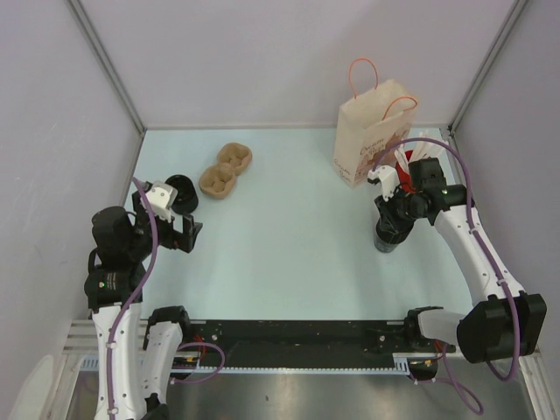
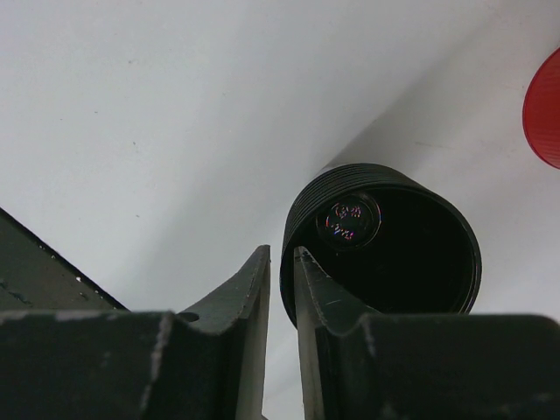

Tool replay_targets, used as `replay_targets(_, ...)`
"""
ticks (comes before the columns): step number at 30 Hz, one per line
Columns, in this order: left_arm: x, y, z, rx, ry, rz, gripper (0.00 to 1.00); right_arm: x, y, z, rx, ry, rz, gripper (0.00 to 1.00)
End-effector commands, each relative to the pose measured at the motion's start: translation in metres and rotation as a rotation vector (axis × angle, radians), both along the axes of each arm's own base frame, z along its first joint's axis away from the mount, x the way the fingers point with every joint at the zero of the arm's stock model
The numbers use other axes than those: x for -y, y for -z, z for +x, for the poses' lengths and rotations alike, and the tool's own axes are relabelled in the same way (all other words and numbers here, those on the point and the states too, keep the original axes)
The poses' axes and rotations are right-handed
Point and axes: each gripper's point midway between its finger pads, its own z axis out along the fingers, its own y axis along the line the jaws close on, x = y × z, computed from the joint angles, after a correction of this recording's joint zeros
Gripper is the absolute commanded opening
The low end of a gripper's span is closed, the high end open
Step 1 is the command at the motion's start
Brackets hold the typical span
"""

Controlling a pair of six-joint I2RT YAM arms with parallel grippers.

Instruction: Pack the takeout coffee

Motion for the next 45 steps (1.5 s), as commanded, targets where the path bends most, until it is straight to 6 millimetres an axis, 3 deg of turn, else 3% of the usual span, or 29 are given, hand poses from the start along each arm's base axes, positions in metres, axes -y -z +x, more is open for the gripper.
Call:
replay_targets(1,0.001,-0.008,0.003,0.029,0.003,-0.024,0.99,0.001,-0.001,0.001,0.012,-0.003,-0.010,0.22)
replay_targets(15,0.003,-0.008,0.002,0.030,0.011,-0.034,0.99,0.003,0.005,0.006,0.014,0.010,-0.038,0.21)
replay_targets(22,0.003,-0.008,0.001,0.034,0.010,-0.037,0.99,0.003,0.001,0.007,0.030,0.015,-0.037,0.09)
replay_targets(34,0.002,-0.008,0.000,0.038,0.006,-0.040,1.00,0.004,-0.006,0.008,0.063,0.023,-0.034,0.00)
replay_targets(45,0.002,-0.008,0.000,0.041,0.008,-0.044,0.99,0.004,-0.015,0.011,0.111,0.025,-0.030,0.00)
